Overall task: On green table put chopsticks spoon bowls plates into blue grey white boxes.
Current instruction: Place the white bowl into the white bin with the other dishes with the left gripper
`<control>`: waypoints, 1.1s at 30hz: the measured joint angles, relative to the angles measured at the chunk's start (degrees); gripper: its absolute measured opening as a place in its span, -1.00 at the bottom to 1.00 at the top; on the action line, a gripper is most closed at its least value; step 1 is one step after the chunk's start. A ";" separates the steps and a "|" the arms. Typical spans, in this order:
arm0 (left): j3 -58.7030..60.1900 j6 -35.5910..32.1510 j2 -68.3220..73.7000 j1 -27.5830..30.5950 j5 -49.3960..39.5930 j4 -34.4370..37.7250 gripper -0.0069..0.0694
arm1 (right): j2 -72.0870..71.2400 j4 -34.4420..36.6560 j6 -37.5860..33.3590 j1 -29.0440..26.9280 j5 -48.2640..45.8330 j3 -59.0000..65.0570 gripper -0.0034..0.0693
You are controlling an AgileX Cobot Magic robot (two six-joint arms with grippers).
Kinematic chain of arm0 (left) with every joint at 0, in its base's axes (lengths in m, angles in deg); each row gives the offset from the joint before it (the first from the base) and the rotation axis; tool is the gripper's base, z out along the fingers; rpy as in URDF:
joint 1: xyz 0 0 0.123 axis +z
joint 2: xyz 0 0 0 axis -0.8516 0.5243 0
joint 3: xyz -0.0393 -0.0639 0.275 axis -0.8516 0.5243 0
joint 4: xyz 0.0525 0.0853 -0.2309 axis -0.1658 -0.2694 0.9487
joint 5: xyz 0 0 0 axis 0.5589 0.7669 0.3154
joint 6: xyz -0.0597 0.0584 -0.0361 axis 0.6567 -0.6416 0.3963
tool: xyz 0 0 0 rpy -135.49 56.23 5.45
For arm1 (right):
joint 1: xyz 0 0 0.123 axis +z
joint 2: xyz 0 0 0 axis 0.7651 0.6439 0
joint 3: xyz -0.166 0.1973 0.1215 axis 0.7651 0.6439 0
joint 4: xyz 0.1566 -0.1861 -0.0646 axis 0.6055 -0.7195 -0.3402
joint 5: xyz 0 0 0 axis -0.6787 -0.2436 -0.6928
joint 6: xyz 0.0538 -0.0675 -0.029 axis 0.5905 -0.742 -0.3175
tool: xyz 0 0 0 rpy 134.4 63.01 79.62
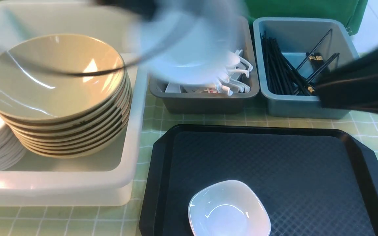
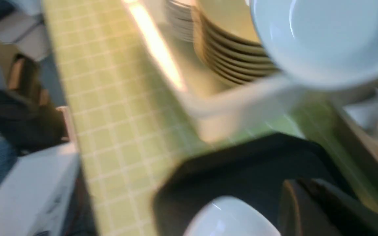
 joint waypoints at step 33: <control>31.19 17.23 -4.48 51.38 23.55 -1.71 -0.78 | 13.22 -0.22 -4.77 19.08 8.70 -0.57 -0.83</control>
